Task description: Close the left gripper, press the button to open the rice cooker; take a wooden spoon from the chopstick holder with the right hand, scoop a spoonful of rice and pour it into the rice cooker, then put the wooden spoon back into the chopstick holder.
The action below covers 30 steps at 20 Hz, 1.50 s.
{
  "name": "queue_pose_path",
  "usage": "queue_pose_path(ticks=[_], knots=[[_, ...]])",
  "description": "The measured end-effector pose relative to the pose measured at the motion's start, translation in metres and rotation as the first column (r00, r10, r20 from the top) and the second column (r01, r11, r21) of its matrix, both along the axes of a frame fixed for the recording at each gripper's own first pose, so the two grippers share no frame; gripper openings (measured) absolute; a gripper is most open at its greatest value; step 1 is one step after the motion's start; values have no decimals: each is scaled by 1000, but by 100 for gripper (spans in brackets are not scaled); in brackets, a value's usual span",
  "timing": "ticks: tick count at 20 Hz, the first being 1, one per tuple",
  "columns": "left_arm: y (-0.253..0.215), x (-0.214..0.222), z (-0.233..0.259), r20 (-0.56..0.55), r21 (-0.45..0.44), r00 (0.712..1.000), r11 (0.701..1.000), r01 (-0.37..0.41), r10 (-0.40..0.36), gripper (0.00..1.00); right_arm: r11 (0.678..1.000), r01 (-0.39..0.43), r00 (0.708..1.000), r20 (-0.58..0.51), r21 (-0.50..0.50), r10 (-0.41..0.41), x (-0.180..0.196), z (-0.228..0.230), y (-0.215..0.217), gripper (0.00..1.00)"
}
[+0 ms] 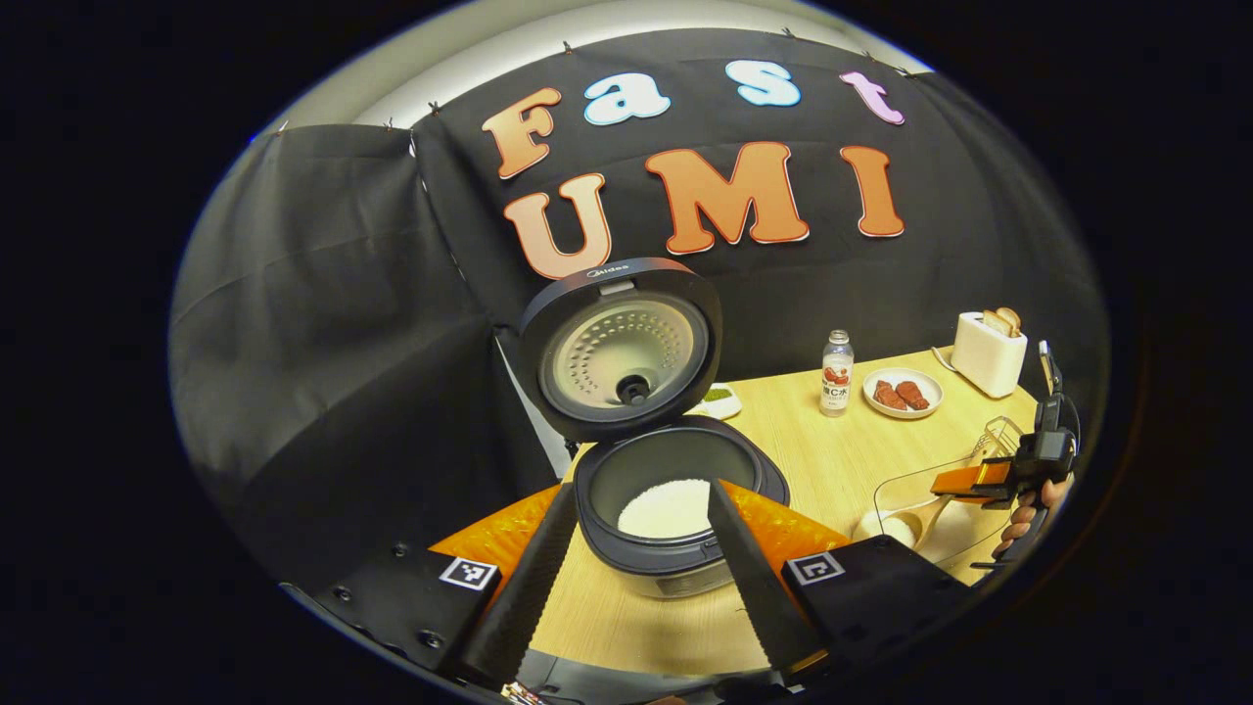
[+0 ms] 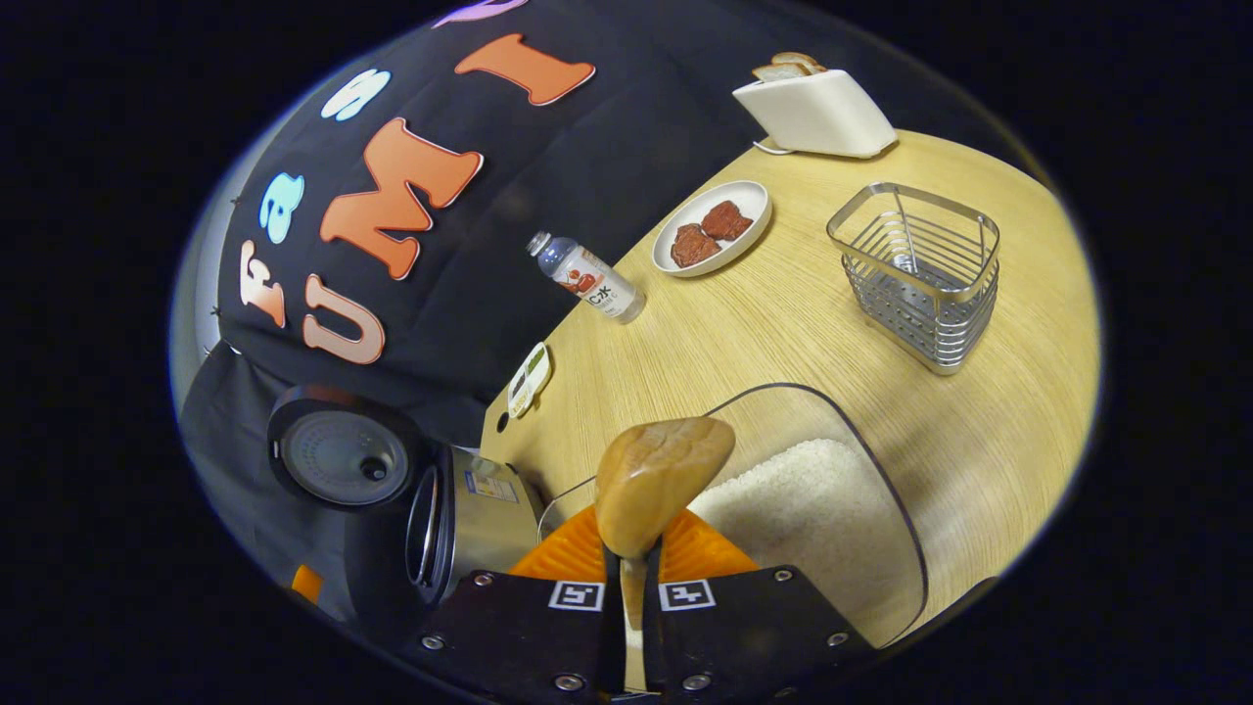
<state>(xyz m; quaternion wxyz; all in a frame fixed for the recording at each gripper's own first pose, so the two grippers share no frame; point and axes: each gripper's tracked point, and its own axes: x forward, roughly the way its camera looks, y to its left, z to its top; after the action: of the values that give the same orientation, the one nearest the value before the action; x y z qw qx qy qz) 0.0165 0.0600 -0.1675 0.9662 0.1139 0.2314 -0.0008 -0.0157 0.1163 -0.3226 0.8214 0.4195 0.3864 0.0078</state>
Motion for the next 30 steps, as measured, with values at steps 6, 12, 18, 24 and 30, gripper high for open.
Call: queue_pose_path(ticks=[6, 12, 18, 24, 30], knots=[[-13, 3, 2, -3, -4, 1000, 1000, -2, 2, 92, 996, 21, 999, 45, 92, -25, 5, 15, -28, 6], [-39, 8, 11, 22, 0, 999, 999, 33, -33, 92, 989, 68, 994, 75, 130, -78, 13, 23, -66, 6], [-54, 13, 15, 36, -20, 999, 999, 27, -26, 92, 960, 97, 988, 89, 264, -125, 17, 41, -81, 6], [-62, 11, 24, 68, -39, 998, 999, 6, -4, 92, 885, 116, 978, 104, 450, -180, 31, 77, -86, 6], [-41, -2, 29, 97, -66, 993, 996, -60, 66, 92, 834, 47, 979, 140, 550, -147, 44, 132, -54, 6]])
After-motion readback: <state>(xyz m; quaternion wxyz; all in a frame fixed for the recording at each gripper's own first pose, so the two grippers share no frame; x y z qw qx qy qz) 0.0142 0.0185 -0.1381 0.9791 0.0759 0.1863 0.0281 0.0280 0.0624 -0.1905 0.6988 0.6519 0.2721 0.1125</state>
